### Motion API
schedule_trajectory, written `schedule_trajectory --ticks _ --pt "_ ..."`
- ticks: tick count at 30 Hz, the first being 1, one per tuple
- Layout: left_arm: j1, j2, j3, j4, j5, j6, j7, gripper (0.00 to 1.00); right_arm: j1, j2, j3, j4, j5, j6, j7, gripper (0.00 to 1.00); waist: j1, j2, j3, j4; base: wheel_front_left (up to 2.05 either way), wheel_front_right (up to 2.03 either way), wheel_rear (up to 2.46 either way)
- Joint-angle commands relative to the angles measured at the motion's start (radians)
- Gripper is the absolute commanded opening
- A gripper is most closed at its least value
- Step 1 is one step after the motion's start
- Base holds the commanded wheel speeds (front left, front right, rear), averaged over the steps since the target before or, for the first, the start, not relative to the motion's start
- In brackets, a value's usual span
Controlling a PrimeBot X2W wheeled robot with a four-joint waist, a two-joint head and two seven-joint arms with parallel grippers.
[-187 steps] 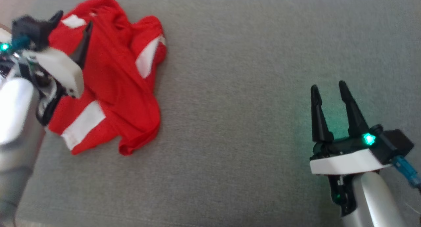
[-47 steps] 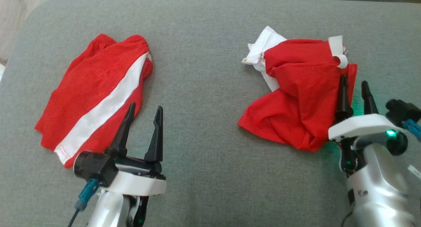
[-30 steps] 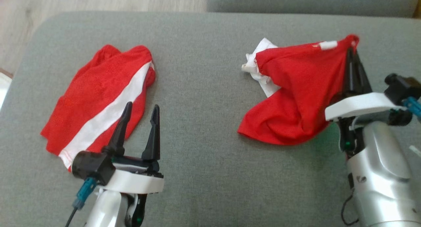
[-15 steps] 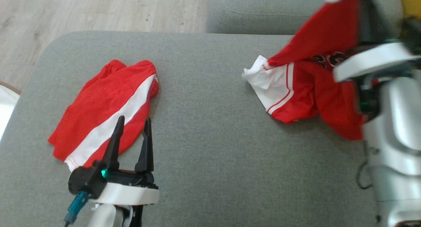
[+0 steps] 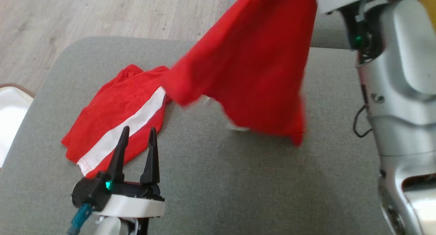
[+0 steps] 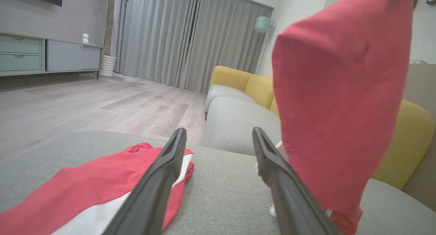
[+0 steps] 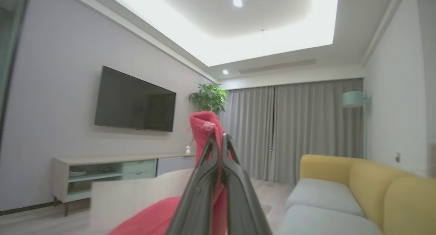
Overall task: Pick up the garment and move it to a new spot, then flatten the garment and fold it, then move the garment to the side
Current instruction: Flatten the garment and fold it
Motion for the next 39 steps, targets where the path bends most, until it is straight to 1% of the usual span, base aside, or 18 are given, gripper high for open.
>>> schedule_trajectory --ticks 1,5,11,14,17,18,20,23,25,26,31,34,39 --pt "-0.043 0.000 0.033 -0.040 0.001 0.005 -0.010 1.00 -0.014 0.008 -0.016 -0.006 -0.016 -0.001 -0.002 0.00 0.0000 -0.0001 0.006 0.001 0.00 0.00 0.00" --pt "-0.048 0.000 0.030 -0.044 0.005 0.003 -0.010 1.00 0.018 -0.052 -0.149 0.078 -0.099 -0.001 0.004 0.00 0.0000 -0.0001 0.031 -0.007 0.00 0.00 0.00" --pt "-0.065 0.000 0.007 -0.037 0.011 -0.004 -0.010 1.00 0.106 -0.178 -0.405 0.213 -0.249 -0.001 -0.001 0.00 0.0000 -0.0001 0.068 -0.010 0.00 0.00 0.00" --pt "-0.073 0.000 0.002 -0.034 0.012 -0.006 -0.010 1.00 0.143 -0.243 -0.497 0.267 -0.341 -0.001 -0.009 0.00 0.0000 -0.0001 0.080 -0.016 0.00 0.00 0.00" --pt "-0.077 0.000 0.001 -0.029 0.017 -0.008 -0.010 1.00 0.175 -0.280 -0.585 0.312 -0.431 -0.001 -0.004 0.00 0.0000 -0.0001 0.083 -0.026 0.00 0.00 0.00" --pt "-0.078 0.000 0.006 -0.028 0.017 -0.008 -0.010 1.00 0.190 -0.285 -0.648 0.320 -0.503 -0.001 0.001 1.00 0.0000 -0.0001 0.082 -0.038 0.00 0.00 0.00" --pt "-0.077 0.000 0.007 -0.026 0.019 -0.009 -0.010 1.00 0.199 -0.266 -0.687 0.322 -0.567 -0.001 0.007 1.00 0.0000 -0.0001 0.079 -0.052 0.00 0.00 0.00" --pt "-0.075 0.000 0.012 -0.027 0.021 -0.011 -0.010 1.00 0.197 -0.211 -0.715 0.307 -0.617 -0.001 -0.017 1.00 0.0000 -0.0001 0.073 -0.076 0.00 0.00 0.00" --pt "-0.074 0.000 0.017 -0.031 0.022 -0.011 -0.010 1.00 0.194 -0.174 -0.702 0.291 -0.638 -0.001 -0.048 1.00 0.0000 -0.0001 0.069 -0.094 0.00 0.00 0.00" --pt "-0.074 0.000 0.017 -0.031 0.022 -0.011 -0.010 1.00 0.194 -0.174 -0.702 0.291 -0.638 -0.001 -0.048 1.00 0.0000 -0.0001 0.069 -0.094 0.00 0.00 0.00" --pt "-0.072 0.000 0.030 -0.042 0.025 -0.012 -0.010 1.00 0.207 -0.076 -0.640 0.224 -0.616 -0.001 -0.143 1.00 0.0000 -0.0001 0.051 -0.135 0.00 0.00 0.00" --pt "-0.071 0.000 0.034 -0.052 0.021 -0.012 -0.010 1.00 0.241 -0.024 -0.564 0.174 -0.532 -0.001 -0.173 1.00 0.0000 -0.0001 0.043 -0.152 0.00 0.00 0.00" --pt "-0.064 0.000 0.039 -0.066 0.012 -0.009 -0.010 1.00 0.374 0.011 -0.415 0.029 -0.315 -0.001 -0.192 1.00 0.0000 -0.0001 0.038 -0.164 0.00 0.00 0.00"
